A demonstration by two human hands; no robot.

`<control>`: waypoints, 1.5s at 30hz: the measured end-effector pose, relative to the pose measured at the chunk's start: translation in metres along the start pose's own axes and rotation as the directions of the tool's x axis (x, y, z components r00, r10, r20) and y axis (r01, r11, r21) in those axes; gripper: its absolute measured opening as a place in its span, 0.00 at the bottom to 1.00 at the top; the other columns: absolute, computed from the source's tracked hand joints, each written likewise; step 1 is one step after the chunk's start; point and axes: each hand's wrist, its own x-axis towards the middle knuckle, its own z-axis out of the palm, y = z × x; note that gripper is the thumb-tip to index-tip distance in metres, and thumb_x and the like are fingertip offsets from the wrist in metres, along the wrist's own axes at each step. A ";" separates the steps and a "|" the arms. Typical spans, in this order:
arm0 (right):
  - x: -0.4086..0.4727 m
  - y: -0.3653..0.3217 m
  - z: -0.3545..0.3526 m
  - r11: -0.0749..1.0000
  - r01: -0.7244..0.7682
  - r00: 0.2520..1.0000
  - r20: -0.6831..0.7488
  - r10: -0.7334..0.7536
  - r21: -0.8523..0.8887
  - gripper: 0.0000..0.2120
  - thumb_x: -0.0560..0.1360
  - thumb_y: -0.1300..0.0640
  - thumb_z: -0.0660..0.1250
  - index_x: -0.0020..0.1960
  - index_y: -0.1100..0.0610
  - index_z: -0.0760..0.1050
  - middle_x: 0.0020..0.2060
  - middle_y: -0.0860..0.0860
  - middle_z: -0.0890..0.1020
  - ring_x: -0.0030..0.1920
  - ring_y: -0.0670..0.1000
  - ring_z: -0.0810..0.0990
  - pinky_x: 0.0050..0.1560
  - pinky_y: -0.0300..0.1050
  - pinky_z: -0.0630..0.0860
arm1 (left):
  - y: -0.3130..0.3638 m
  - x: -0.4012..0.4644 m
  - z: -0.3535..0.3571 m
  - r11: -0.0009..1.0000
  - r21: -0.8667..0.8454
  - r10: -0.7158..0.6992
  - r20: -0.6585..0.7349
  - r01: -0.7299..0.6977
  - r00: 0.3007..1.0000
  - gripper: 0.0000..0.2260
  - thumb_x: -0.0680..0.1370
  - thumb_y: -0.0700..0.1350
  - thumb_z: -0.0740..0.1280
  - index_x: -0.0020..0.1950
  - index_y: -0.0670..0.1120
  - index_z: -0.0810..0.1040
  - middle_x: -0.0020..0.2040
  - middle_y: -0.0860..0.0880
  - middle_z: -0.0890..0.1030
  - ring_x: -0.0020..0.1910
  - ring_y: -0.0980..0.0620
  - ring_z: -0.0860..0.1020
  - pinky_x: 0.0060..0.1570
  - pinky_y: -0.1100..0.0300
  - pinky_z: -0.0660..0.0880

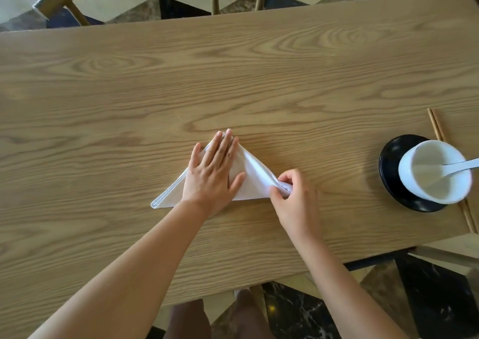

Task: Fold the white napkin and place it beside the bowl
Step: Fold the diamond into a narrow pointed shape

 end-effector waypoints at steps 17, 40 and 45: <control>0.025 -0.056 -0.019 0.965 0.250 0.957 -0.173 -0.234 0.080 0.15 0.67 0.69 0.67 0.52 0.58 0.74 0.41 0.49 0.77 0.38 0.43 0.69 0.42 0.26 0.64 | -0.044 0.073 -0.085 0.143 -0.667 -0.157 0.714 0.731 0.683 0.21 0.79 0.52 0.54 0.44 0.38 0.81 0.44 0.42 0.85 0.45 0.47 0.84 0.46 0.58 0.80; -0.041 -0.074 0.078 0.737 0.675 0.725 0.167 -0.668 0.020 0.11 0.67 0.71 0.67 0.43 0.57 0.75 0.39 0.50 0.78 0.40 0.51 0.74 0.42 0.42 0.73 | -0.078 0.087 -0.085 0.750 -0.590 0.084 0.532 0.298 0.842 0.08 0.71 0.39 0.72 0.45 0.45 0.73 0.34 0.50 0.78 0.27 0.62 0.77 0.31 0.75 0.71; -0.043 -0.066 0.078 0.719 0.694 0.710 0.137 -0.690 0.022 0.10 0.67 0.72 0.66 0.41 0.58 0.77 0.38 0.51 0.78 0.40 0.50 0.75 0.42 0.40 0.73 | -0.078 0.084 -0.078 0.778 -0.587 0.090 0.459 0.226 0.884 0.09 0.69 0.39 0.72 0.41 0.48 0.72 0.34 0.50 0.79 0.30 0.58 0.76 0.35 0.70 0.71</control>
